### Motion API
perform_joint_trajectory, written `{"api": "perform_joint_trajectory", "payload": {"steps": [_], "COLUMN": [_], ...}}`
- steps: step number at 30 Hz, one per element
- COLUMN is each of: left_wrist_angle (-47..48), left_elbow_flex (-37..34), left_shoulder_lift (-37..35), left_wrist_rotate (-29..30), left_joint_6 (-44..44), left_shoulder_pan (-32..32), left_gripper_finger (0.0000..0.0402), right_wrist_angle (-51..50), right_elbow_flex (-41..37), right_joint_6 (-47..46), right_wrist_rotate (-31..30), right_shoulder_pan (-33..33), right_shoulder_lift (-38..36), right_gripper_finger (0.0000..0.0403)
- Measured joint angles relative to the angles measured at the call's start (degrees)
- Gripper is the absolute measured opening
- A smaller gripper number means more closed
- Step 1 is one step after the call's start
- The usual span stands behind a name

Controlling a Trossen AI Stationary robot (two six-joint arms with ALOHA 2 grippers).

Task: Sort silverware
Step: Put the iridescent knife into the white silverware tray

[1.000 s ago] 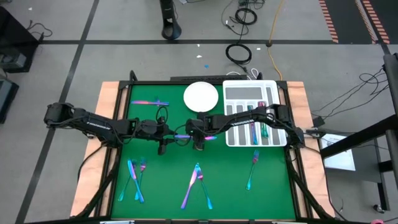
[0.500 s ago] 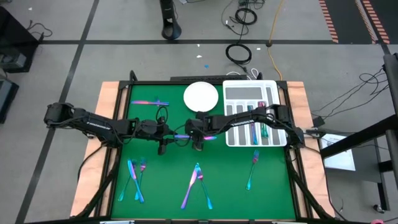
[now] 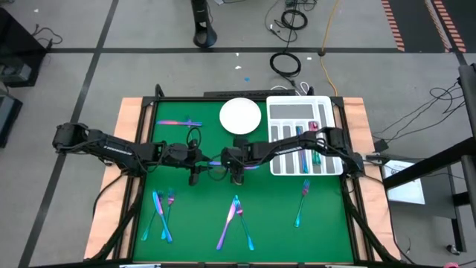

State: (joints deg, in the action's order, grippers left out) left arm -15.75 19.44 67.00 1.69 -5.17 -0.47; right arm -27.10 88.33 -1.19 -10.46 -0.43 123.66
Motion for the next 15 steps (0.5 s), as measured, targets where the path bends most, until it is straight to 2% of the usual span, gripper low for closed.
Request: {"api": "perform_joint_trajectory", "payload": {"steps": [8, 12, 15], "left_wrist_angle": [-0.02, -0.02, -0.02], "left_elbow_flex": [0.00, 0.00, 0.00], "left_shoulder_lift": [0.00, 0.00, 0.00], "left_wrist_rotate": [0.00, -0.01, 0.00], "left_joint_6": [0.02, -0.05, -0.07], "left_shoulder_pan": [0.00, 0.00, 0.00], "left_gripper_finger": [0.0148, 0.0148, 0.0148], "right_wrist_angle": [-0.14, 0.56, 1.62], "right_elbow_flex": [0.02, 0.02, 0.06], "right_joint_6": [0.01, -0.98, -0.87], "right_wrist_rotate": [0.62, 5.84, 5.90], "right_shoulder_pan": [-0.41, -1.50, -1.61], "right_shoulder_lift": [0.23, 0.24, 0.70], "right_gripper_finger": [0.0148, 0.0148, 0.0148]}}
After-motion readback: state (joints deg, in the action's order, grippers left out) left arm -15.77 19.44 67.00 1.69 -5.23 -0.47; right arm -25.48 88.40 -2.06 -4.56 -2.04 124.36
